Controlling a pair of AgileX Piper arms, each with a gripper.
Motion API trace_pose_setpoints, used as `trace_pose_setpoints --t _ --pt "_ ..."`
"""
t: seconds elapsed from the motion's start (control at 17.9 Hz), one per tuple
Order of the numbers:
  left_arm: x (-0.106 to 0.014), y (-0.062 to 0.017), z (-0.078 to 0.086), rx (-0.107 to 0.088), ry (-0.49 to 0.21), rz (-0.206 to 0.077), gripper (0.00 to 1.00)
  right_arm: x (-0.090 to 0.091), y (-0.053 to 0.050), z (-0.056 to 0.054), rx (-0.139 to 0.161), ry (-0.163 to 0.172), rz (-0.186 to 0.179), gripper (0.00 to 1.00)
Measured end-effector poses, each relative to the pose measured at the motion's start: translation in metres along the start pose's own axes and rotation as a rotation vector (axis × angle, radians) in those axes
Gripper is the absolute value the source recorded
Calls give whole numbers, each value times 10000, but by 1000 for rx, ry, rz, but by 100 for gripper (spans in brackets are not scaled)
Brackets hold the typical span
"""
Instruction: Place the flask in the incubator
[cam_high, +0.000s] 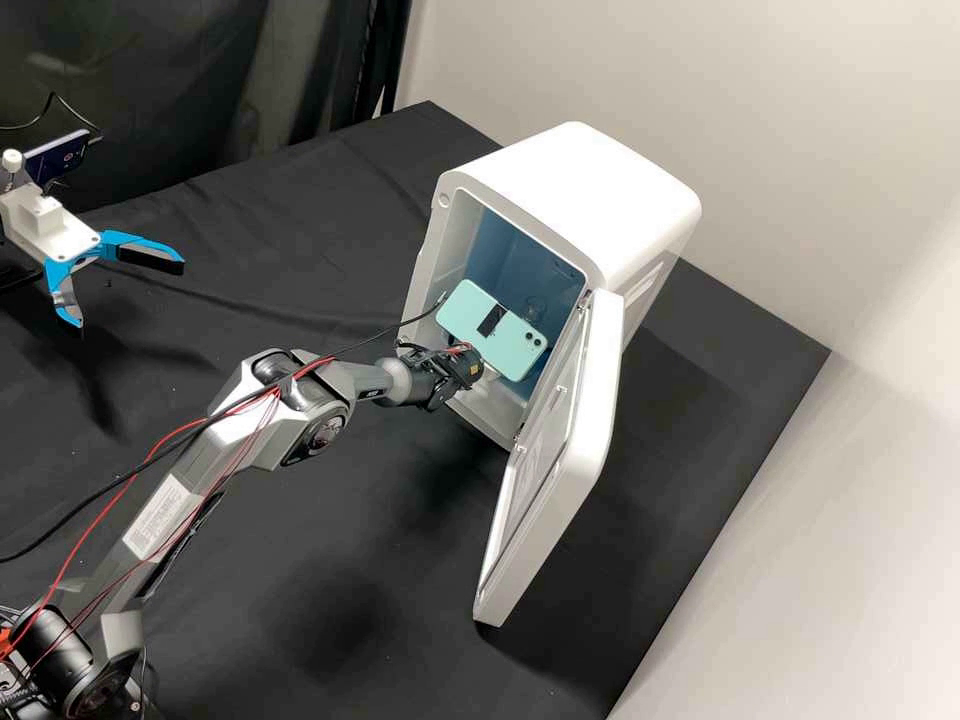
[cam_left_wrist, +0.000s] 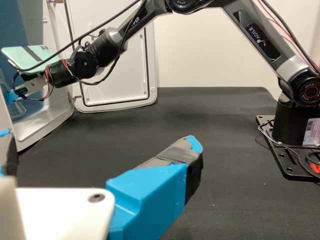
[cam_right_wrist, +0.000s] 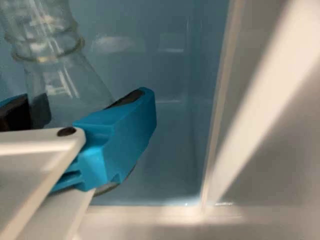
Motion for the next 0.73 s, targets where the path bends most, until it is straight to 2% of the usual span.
trace_pose_setpoints --t 0.06,0.17,0.22,0.28,0.34,0.45,0.56,0.62,0.73 --pt "1 0 1 0 -1 0 100 4 -11 10 6 -4 -4 100" --pt "1 0 1 0 -1 0 100 5 -21 9 -4 0 -13 100" --pt "1 0 1 0 -1 0 100 5 -26 3 6 6 -18 100" --pt "2 -1 3 0 -3 -1 100 5 -22 3 31 15 -22 100" --pt "2 -1 3 0 -3 -1 100 -1 -7 39 60 40 -27 100" --pt "1 1 5 2 -3 0 100 -10 5 93 133 52 -35 100" --pt "-2 7 10 8 -3 3 100 -18 0 117 136 71 -48 100" --pt "-3 8 11 9 -3 4 100 -20 -10 122 154 71 -52 100" --pt "-3 8 11 9 -3 4 100 -23 -19 124 157 76 -54 100"
